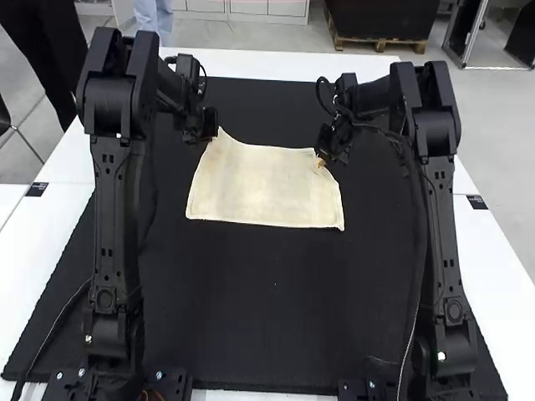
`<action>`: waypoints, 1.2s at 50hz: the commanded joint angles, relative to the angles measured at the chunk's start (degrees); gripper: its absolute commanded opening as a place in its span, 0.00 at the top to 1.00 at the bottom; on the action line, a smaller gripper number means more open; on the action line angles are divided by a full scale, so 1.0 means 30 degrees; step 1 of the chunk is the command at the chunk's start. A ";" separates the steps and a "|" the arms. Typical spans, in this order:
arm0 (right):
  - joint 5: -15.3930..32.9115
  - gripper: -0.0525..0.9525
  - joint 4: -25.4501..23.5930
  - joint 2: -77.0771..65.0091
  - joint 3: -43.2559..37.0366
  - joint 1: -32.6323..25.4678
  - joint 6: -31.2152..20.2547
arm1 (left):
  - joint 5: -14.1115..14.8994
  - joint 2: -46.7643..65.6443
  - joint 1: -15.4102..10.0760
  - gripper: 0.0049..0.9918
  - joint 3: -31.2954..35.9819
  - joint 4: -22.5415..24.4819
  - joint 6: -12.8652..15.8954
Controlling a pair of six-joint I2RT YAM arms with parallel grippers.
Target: Fold the towel.
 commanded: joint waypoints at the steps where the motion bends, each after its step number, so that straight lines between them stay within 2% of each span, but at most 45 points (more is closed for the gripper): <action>1: -0.0020 0.95 0.0109 -0.1387 -0.0303 0.0127 -0.0348 | 0.0250 -0.0649 0.0053 0.98 -0.0145 0.0231 0.0162; 16: 0.0772 0.95 0.0373 -0.1856 -0.0655 -0.0254 -0.0670 | 0.0250 -0.1089 0.0112 0.98 -0.0438 0.0260 0.0162; 27: 0.2207 0.95 0.1925 -0.2735 -0.2032 -0.0459 -0.0904 | 0.0192 -0.1733 0.0141 0.98 -0.0966 0.0524 0.0162; 60: 0.2354 0.95 0.2599 -0.4610 -0.3702 -0.1367 -0.1197 | 0.0104 -0.3579 0.0082 0.98 -0.2841 0.1198 0.0162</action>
